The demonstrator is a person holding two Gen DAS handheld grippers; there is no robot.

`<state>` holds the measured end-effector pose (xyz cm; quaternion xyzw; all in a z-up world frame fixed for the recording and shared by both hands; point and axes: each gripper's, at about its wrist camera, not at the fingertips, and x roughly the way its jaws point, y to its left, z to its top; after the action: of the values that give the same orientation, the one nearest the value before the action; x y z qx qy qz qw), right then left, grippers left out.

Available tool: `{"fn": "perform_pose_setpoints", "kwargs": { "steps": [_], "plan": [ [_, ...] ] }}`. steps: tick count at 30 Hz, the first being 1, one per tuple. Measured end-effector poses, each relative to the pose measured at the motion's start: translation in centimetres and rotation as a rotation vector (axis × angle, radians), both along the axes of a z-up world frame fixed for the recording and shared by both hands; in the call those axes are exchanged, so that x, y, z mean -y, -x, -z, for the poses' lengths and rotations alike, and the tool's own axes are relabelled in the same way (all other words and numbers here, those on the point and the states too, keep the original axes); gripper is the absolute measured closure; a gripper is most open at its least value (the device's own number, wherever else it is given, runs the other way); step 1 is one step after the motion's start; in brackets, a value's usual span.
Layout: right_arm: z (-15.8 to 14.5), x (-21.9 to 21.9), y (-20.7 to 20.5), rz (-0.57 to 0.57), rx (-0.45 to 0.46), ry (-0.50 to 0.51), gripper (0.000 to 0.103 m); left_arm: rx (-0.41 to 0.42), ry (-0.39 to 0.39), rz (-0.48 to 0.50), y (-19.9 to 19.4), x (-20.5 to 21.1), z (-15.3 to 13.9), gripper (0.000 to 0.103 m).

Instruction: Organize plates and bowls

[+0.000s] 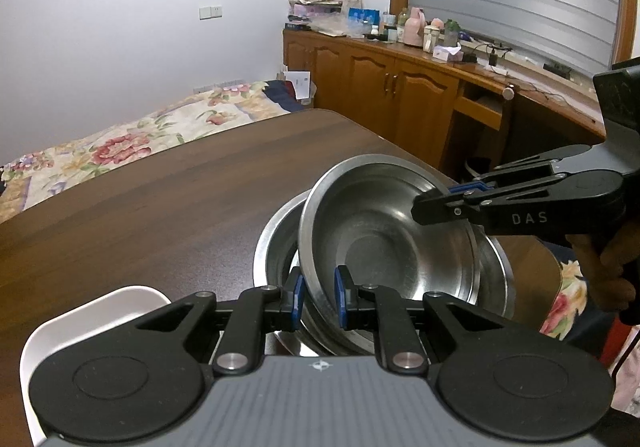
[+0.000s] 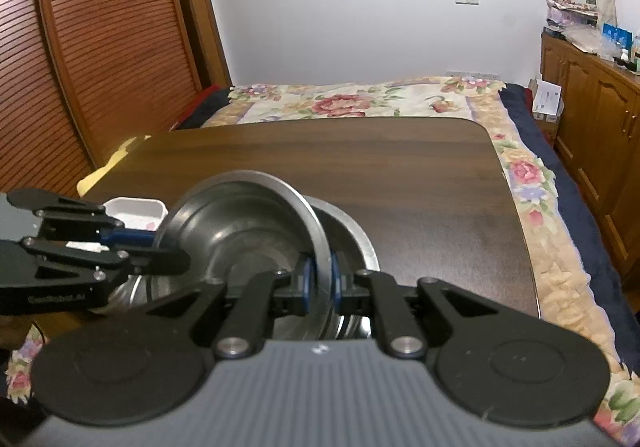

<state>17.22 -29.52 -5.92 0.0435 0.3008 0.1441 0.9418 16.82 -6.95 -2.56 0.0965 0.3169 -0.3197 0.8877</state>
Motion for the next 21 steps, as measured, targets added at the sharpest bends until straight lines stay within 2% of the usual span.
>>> {"fn": "perform_pose_setpoints", "kwargs": {
  "steps": [15, 21],
  "plan": [
    [1.0, -0.6, 0.0, 0.002, 0.025, 0.060, 0.090, 0.023, -0.022, -0.021, 0.1, 0.5, 1.0, 0.086],
    [1.2, -0.9, 0.3, -0.003, 0.055, 0.094, 0.089, 0.019, 0.002, -0.031, 0.4, 0.2, 1.2, 0.086]
  ]
}}
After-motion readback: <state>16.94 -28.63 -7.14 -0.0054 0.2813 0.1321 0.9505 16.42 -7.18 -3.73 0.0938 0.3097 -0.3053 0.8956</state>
